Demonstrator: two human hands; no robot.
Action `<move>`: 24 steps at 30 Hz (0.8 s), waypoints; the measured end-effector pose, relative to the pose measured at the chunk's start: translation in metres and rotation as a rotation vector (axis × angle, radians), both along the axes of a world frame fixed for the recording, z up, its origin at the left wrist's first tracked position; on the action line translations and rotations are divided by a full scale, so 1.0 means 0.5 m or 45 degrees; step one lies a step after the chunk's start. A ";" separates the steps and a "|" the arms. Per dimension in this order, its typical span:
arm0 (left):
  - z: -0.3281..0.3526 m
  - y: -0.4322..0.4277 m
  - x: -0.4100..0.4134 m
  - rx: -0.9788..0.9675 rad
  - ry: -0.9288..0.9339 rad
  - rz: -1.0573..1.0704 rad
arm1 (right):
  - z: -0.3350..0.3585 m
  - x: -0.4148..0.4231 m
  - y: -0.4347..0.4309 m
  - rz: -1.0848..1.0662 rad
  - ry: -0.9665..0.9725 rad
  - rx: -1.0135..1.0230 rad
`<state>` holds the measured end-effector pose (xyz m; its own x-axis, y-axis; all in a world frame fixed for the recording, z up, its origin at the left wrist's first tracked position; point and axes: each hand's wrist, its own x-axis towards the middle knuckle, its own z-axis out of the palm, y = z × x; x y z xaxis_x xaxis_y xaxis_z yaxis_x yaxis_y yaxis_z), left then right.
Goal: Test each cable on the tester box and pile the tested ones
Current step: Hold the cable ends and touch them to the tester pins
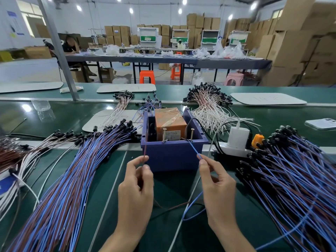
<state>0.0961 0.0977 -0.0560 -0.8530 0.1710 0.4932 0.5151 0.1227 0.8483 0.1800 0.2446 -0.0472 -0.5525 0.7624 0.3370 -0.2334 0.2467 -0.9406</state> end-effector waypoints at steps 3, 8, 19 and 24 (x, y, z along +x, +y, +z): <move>0.002 0.003 0.016 -0.078 0.055 -0.119 | 0.009 0.009 -0.012 0.090 -0.029 0.144; 0.007 0.008 0.039 -0.089 -0.036 -0.373 | 0.017 0.020 -0.032 0.351 -0.153 0.320; 0.034 0.019 0.078 0.124 -0.365 -0.844 | 0.007 0.019 -0.034 0.749 -0.198 0.221; 0.024 0.032 0.071 0.168 -0.419 -0.732 | 0.000 0.012 -0.037 0.733 -0.239 0.345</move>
